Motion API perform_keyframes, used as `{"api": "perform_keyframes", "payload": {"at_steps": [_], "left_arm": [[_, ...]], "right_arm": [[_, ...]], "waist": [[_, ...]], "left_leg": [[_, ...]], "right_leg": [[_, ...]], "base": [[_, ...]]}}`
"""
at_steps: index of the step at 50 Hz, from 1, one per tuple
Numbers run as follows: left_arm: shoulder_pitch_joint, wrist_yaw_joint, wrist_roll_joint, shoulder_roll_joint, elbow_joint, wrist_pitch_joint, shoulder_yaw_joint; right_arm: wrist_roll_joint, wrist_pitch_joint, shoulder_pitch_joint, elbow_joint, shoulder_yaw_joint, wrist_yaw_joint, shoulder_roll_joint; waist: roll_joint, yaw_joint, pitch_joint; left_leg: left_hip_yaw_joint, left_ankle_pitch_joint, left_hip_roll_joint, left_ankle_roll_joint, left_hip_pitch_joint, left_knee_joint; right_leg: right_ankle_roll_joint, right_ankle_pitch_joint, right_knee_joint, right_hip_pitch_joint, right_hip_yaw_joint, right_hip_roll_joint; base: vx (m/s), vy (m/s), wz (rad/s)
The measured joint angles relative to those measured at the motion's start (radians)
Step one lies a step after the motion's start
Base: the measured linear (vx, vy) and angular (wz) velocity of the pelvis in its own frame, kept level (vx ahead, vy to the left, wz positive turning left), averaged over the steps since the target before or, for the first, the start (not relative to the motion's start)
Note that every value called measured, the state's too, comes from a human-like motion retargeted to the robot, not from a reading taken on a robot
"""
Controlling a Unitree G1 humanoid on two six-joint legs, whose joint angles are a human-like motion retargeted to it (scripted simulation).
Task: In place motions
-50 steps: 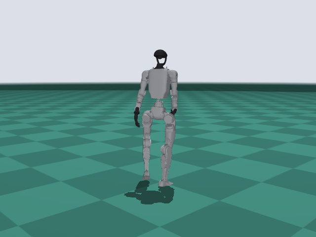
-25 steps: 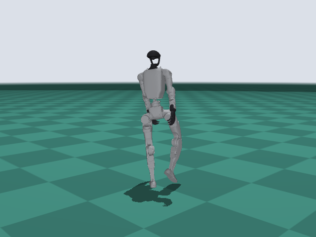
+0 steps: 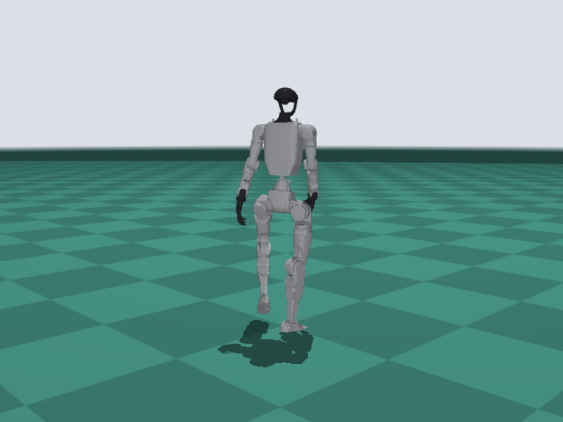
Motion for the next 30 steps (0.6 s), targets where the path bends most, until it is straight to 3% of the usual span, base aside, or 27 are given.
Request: {"api": "perform_keyframes", "payload": {"at_steps": [6, 12, 15, 17, 20, 22, 25, 28, 30], "left_arm": [[-0.022, -0.061, -0.028, 0.009, 0.0, -0.069, 0.028], [-0.147, -0.015, -0.064, 0.004, -0.001, -0.158, -0.099], [-0.235, 0.044, -0.052, -0.009, -0.007, -0.196, -0.203], [-0.314, 0.041, -0.037, -0.031, -0.017, -0.199, -0.262], [-0.472, -0.034, -0.03, -0.071, -0.071, -0.161, -0.299], [-0.553, -0.07, -0.033, -0.107, -0.146, -0.162, -0.295], [-0.659, -0.156, -0.094, -0.114, -0.235, -0.169, -0.359], [-0.72, -0.159, -0.013, -0.119, -0.284, -0.146, -0.324], [-0.721, -0.115, 0.005, -0.129, -0.286, -0.157, -0.325]], "right_arm": [[0.049, -0.028, 0.015, 0.023, 0.01, 0.009, -0.008], [-0.021, -0.005, 0.156, 0.125, -0.022, -0.052, -0.043], [-0.04, 0.003, 0.274, 0.187, -0.104, -0.078, -0.075], [-0.05, 0.018, 0.346, 0.234, -0.188, -0.088, -0.108], [-0.013, 0.04, 0.39, 0.34, -0.315, -0.121, -0.149], [0.046, 0.043, 0.404, 0.419, -0.38, -0.151, -0.188], [0.156, 0.086, 0.494, 0.443, -0.412, -0.169, -0.257], [0.193, 0.172, 0.544, 0.443, -0.424, -0.202, -0.289], [0.198, 0.179, 0.578, 0.443, -0.463, -0.241, -0.291]], "waist": [[0.0, -0.009, -0.029], [0.017, -0.054, -0.062], [0.042, -0.07, -0.07], [0.073, -0.11, -0.08], [0.122, -0.144, -0.054], [0.121, -0.143, -0.024], [0.132, -0.165, 0.002], [0.142, -0.194, 0.047], [0.145, -0.179, 0.045]], "left_leg": [[0.006, 0.009, -0.029, -0.035, 0.08, -0.094], [-0.041, 0.074, -0.153, -0.095, 0.365, -0.604], [0.002, -0.119, -0.197, -0.076, 0.542, -0.905], [-0.032, -0.121, -0.215, -0.039, 0.571, -1.039], [-0.075, -0.076, -0.167, -0.057, 0.548, -1.122], [-0.068, -0.072, -0.17, -0.051, 0.529, -1.139], [-0.069, -0.068, -0.196, -0.026, 0.527, -1.158], [-0.08, -0.072, -0.183, -0.017, 0.526, -1.137], [-0.073, -0.072, -0.167, -0.019, 0.523, -1.122]], "right_leg": [[0.003, -0.02, 0.003, 0.017, -0.034, 0.005], [0.02, -0.066, 0.052, 0.029, -0.078, 0.02], [0.026, -0.082, 0.109, 0.029, -0.092, 0.048], [0.035, -0.039, 0.167, 0.006, -0.133, 0.06], [0.08, 0.174, 0.446, -0.158, -0.153, 0.008], [0.068, 0.28, 0.701, -0.323, -0.114, -0.065], [-0.003, 0.223, 0.991, -0.501, -0.095, -0.193], [-0.018, 0.164, 1.071, -0.553, -0.066, -0.202], [0.001, 0.146, 1.057, -0.554, -0.034, -0.166]], "base": [[0.11, -0.04, 0.27], [0.19, -0.13, 0.33], [0.27, -0.16, 0.19], [0.16, -0.14, 0.79], [-0.22, -0.13, 0.31], [-0.22, -0.08, -0.17], [-0.07, 0.06, 0.0], [-0.1, 0.04, 0.07], [0.03, -0.02, -0.11]]}}
